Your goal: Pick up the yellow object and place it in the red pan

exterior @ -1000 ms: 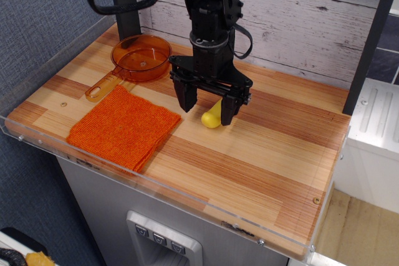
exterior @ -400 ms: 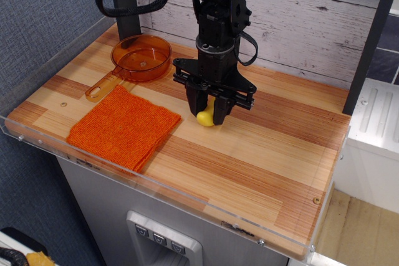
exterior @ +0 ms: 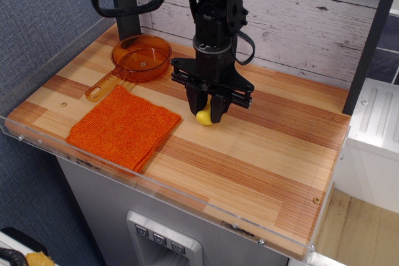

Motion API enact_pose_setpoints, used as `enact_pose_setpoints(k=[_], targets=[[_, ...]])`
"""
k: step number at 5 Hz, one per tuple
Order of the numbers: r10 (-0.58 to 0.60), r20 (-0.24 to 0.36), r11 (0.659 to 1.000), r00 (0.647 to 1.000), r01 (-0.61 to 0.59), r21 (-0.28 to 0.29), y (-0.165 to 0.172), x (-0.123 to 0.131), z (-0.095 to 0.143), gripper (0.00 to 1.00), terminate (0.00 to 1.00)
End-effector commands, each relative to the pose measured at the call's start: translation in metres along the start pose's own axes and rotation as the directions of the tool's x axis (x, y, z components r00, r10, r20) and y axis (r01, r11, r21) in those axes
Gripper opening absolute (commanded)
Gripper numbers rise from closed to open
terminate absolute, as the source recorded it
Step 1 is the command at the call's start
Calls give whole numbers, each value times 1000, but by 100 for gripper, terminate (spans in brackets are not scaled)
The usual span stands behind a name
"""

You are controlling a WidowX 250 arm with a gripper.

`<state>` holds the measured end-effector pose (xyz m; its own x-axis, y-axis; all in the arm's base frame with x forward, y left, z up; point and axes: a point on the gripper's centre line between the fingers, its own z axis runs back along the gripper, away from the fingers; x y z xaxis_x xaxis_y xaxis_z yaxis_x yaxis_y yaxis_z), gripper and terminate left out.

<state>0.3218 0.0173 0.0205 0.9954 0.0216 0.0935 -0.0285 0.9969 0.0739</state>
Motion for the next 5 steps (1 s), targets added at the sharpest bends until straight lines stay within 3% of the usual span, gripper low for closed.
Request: enact_pose_setpoints(k=[1, 2, 3, 5], targets=[[57, 51, 997, 997, -59, 48, 14, -15, 52, 0, 0], [125, 101, 981, 987, -138, 136, 40, -31, 72, 0, 0], [287, 31, 951, 957, -289, 110, 77, -35, 72, 0, 0], [460, 23, 884, 888, -460, 77, 133, -20, 65, 0, 0]])
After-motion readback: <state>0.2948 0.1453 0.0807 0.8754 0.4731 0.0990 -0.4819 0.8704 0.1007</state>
